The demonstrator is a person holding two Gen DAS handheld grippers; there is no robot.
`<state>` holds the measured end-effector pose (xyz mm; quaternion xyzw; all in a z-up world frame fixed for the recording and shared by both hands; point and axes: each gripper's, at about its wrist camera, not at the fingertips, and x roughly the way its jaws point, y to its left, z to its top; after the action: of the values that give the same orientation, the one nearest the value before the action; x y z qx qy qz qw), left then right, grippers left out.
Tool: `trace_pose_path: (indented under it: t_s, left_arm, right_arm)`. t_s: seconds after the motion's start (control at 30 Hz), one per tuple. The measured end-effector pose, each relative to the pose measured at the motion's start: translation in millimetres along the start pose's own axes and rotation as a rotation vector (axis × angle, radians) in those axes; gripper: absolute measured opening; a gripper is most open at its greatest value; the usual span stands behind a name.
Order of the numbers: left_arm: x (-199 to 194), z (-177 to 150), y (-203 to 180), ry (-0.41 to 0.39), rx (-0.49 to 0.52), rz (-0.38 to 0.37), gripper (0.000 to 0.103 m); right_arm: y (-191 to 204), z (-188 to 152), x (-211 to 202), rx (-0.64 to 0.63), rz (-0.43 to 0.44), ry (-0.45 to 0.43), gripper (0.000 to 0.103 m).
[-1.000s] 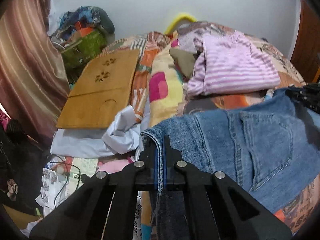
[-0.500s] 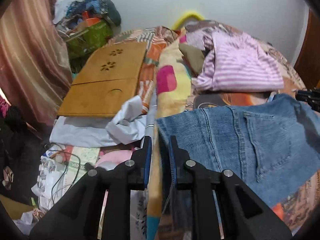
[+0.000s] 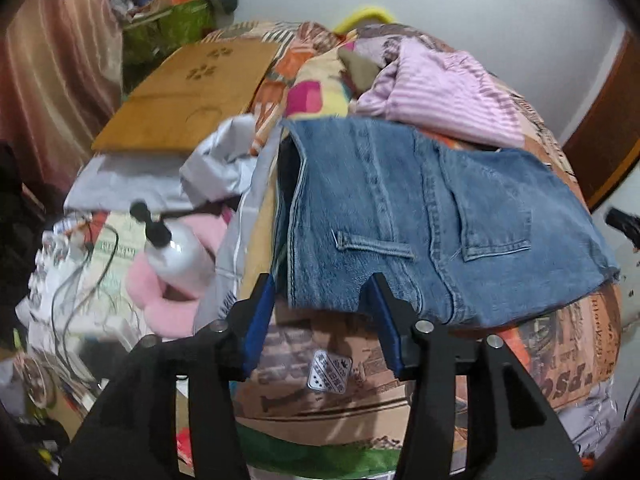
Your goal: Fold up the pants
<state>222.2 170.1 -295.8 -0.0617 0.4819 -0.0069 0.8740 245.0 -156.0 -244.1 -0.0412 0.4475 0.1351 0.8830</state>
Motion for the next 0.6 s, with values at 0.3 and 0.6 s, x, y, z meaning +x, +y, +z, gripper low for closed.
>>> trace_pose_path:
  t_s: [0.3, 0.6]
  left_arm:
    - [-7, -2, -4, -0.059, 0.010, 0.117, 0.015]
    - [14, -22, 44, 0.042, -0.061, 0.255, 0.000]
  right_arm:
    - [-14, -52, 13, 0.126, 0.028, 0.087, 0.044]
    - [-6, -70, 3, 0.135, 0.020, 0.018, 0.046]
